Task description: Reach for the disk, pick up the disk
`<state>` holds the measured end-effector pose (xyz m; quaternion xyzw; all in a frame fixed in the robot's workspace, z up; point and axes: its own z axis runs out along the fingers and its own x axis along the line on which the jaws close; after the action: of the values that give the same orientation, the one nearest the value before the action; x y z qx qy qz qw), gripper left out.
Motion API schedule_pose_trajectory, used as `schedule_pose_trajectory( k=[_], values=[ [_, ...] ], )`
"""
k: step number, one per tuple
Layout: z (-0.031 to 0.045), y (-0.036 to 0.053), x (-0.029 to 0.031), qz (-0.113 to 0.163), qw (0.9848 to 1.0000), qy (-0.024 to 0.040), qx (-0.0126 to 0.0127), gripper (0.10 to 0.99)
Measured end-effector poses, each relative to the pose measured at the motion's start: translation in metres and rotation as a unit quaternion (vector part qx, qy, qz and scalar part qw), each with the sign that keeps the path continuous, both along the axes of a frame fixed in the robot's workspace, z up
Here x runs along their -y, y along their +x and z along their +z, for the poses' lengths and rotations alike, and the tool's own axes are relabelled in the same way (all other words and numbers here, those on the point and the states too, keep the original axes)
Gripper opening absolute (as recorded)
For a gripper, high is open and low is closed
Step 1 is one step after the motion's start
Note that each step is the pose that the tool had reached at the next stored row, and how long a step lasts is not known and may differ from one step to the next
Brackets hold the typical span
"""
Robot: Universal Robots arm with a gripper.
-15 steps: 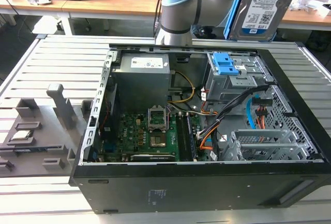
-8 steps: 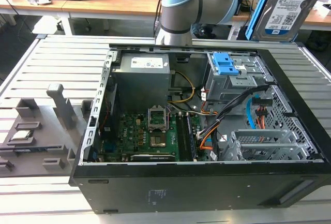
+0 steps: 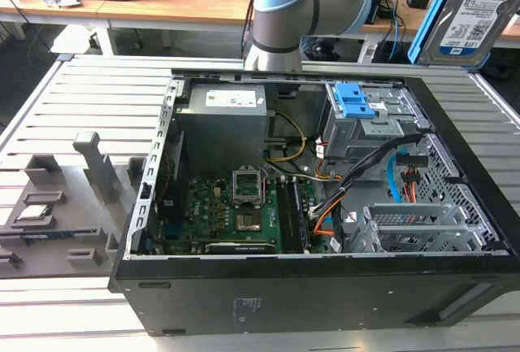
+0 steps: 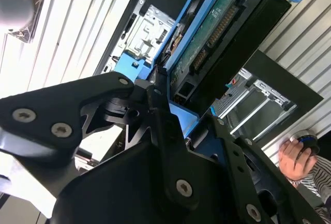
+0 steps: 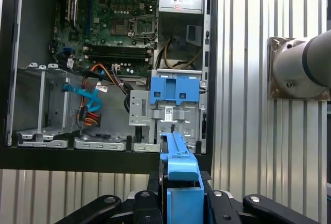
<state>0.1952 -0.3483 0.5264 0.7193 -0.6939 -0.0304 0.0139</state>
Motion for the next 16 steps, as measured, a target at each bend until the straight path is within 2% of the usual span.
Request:
schedule_pose_trajectory(
  k=[7, 16],
  values=[
    [0.0000, 0.0338, -0.0008, 0.000, 1.0000, 0.0000, -0.0005, 0.369],
    [0.0000, 0.0704, -0.0015, 0.000, 1.0000, -0.0001, -0.0013, 0.369]
  ],
)
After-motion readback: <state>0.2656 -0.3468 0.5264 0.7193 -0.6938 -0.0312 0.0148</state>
